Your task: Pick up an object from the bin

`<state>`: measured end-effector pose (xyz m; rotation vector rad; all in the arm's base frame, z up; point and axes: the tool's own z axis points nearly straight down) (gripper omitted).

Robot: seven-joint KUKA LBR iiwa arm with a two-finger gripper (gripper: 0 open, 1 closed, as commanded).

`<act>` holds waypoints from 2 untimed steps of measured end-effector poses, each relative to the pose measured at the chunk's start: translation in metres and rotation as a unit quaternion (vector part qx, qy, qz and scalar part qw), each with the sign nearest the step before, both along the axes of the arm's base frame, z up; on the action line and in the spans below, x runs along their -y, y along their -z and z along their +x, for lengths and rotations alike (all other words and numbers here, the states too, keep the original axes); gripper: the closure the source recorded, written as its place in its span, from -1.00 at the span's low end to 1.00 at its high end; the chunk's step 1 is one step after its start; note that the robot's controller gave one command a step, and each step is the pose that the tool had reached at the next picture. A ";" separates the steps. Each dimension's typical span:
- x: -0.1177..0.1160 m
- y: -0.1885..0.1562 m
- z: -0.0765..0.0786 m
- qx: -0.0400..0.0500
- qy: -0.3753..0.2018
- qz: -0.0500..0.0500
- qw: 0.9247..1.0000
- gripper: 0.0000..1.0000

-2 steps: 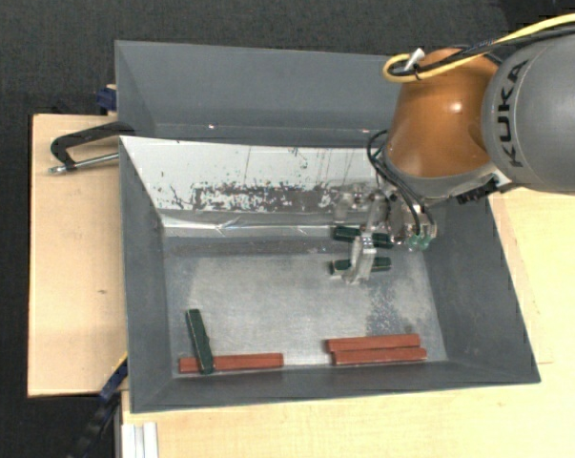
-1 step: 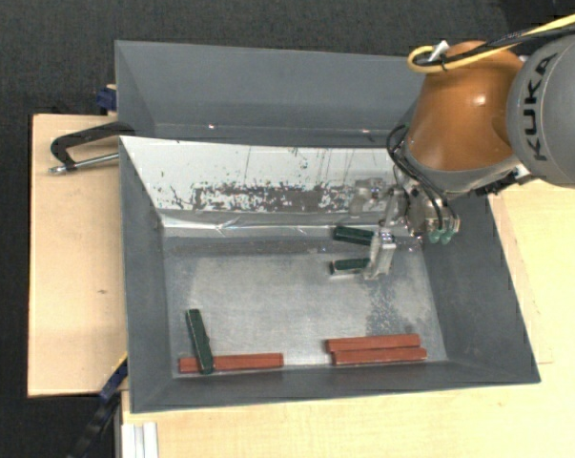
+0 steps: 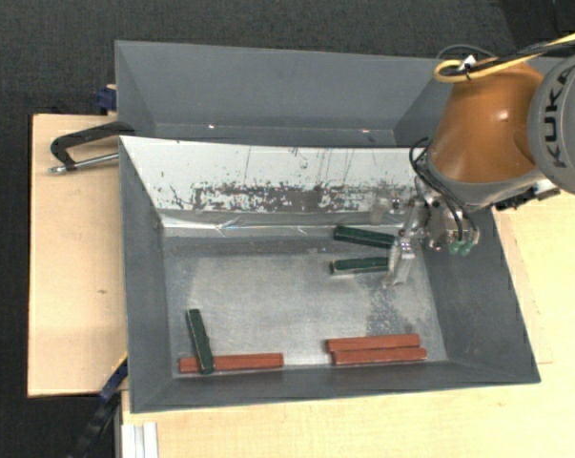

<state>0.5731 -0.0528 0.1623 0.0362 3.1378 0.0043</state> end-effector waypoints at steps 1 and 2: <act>0.016 0.046 -0.016 0.000 0.026 -0.002 1.000 -1.00; -0.010 0.091 0.014 0.001 -0.077 -0.001 0.997 1.00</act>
Offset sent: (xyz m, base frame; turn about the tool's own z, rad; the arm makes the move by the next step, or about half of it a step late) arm 0.0125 0.0092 -0.0920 -0.1558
